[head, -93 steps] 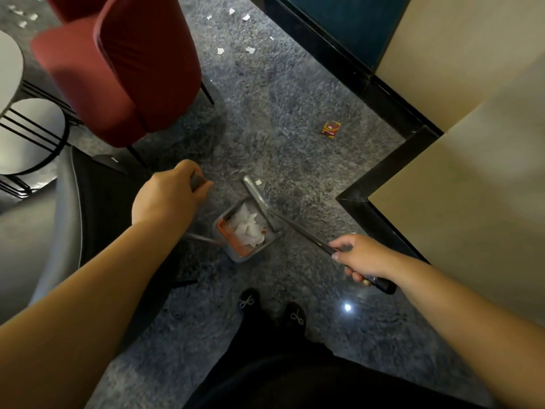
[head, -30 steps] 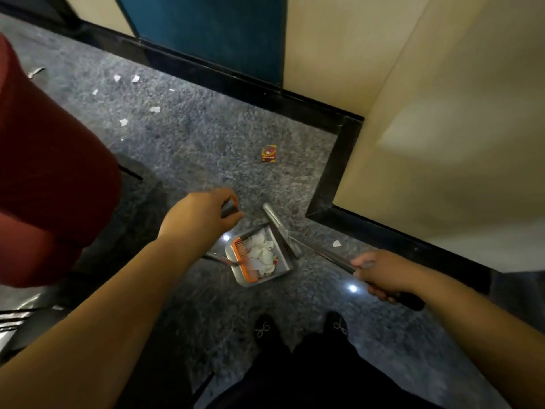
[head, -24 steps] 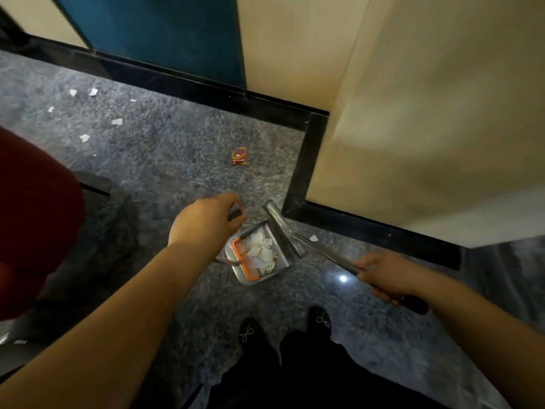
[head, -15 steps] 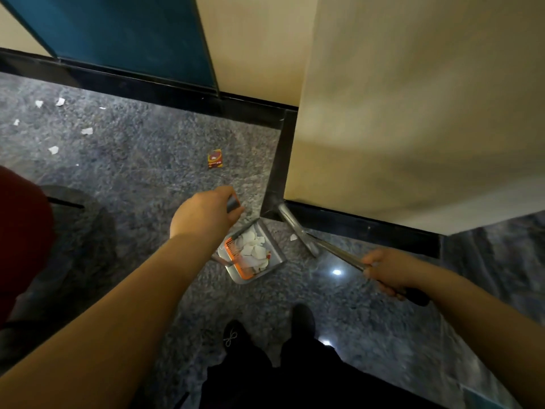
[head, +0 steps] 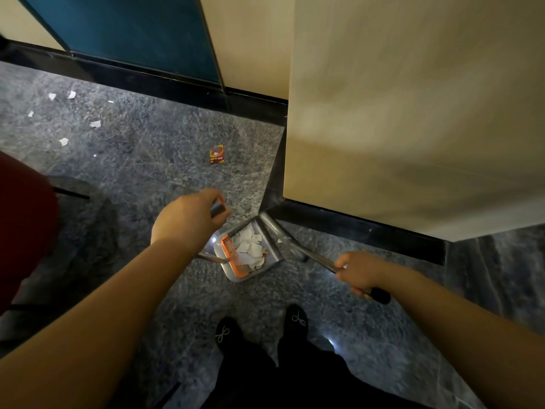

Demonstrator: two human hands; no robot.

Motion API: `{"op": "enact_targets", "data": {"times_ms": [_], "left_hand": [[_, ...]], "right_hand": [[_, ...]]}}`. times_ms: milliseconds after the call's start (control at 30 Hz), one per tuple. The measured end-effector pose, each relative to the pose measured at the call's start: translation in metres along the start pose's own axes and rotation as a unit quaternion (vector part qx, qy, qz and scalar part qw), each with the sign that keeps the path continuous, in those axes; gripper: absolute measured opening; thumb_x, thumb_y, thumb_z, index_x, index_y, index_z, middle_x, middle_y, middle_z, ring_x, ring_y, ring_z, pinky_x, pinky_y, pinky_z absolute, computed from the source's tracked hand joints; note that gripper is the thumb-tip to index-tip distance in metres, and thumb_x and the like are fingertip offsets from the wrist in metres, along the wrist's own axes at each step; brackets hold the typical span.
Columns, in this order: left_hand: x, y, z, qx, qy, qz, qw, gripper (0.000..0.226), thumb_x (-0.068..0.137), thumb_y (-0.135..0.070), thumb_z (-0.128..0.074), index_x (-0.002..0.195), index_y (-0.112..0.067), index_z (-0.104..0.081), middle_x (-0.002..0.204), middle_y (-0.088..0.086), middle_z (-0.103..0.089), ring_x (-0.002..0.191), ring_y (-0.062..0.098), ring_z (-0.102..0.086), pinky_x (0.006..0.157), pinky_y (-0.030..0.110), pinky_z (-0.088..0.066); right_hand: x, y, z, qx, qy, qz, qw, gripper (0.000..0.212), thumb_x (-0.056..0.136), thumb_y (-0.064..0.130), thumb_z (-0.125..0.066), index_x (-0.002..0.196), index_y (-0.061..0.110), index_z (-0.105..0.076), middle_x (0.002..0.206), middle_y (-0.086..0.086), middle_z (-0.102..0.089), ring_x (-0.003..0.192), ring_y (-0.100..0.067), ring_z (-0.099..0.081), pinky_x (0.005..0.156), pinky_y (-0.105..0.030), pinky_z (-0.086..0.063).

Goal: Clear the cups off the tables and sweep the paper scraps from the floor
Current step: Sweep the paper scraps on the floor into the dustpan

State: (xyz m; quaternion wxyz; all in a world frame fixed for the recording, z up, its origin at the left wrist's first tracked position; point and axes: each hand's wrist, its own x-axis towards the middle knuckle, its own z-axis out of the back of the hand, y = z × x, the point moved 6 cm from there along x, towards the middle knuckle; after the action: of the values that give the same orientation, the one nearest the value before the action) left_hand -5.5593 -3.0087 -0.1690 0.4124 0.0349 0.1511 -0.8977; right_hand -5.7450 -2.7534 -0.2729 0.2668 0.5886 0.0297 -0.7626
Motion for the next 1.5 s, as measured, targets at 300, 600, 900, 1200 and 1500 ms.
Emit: {"op": "enact_targets", "data": {"times_ms": [300,600,900,1200,1500], "left_hand": [[-0.005,0.012,0.003,-0.001,0.002,0.015,1.0,0.023,0.09,-0.047,-0.061,0.099,-0.026,-0.059,0.074,-0.002,-0.057,0.068,0.021,-0.055,0.057,0.03,-0.042],[-0.015,0.062,0.022,-0.064,-0.051,0.147,0.986,0.022,0.091,-0.047,-0.059,0.097,-0.026,-0.058,0.083,0.006,-0.064,0.075,0.028,-0.061,0.063,0.037,-0.05],[0.006,0.127,0.072,-0.064,-0.102,0.2,0.972,0.02,0.091,-0.047,-0.06,0.094,-0.028,-0.055,0.069,-0.003,-0.05,0.064,0.022,-0.048,0.054,0.031,-0.037],[0.084,0.207,0.114,-0.08,-0.109,0.159,0.978,0.023,0.091,-0.046,-0.061,0.099,-0.024,-0.057,0.078,0.006,-0.064,0.069,0.029,-0.058,0.056,0.035,-0.048],[0.163,0.274,0.136,-0.079,-0.115,0.147,0.979,0.022,0.092,-0.046,-0.06,0.097,-0.027,-0.052,0.065,-0.007,-0.048,0.055,0.014,-0.044,0.045,0.027,-0.029]], "right_hand": [[-0.011,-0.007,0.007,0.103,-0.006,0.024,0.994,0.037,0.098,0.02,-0.052,0.134,0.013,-0.047,0.057,-0.006,-0.055,0.042,-0.014,-0.05,0.042,-0.021,-0.042],[-0.012,0.03,0.033,0.164,-0.053,0.043,0.984,0.036,0.097,0.02,-0.054,0.133,0.018,-0.047,0.061,-0.012,-0.056,0.035,-0.013,-0.048,0.039,-0.019,-0.038],[0.007,0.126,0.058,0.162,-0.077,0.068,0.981,0.04,0.097,0.02,-0.054,0.136,0.018,-0.047,0.047,-0.003,-0.055,0.034,-0.01,-0.047,0.037,-0.02,-0.037],[0.052,0.24,0.083,0.178,-0.104,0.048,0.977,0.039,0.098,0.017,-0.053,0.136,0.016,-0.046,0.059,-0.012,-0.057,0.04,-0.015,-0.049,0.039,-0.022,-0.04],[0.085,0.33,0.129,0.168,-0.129,0.048,0.976,0.035,0.097,0.012,-0.051,0.133,0.01,-0.049,0.063,-0.012,-0.055,0.046,-0.018,-0.048,0.041,-0.023,-0.038]]}}
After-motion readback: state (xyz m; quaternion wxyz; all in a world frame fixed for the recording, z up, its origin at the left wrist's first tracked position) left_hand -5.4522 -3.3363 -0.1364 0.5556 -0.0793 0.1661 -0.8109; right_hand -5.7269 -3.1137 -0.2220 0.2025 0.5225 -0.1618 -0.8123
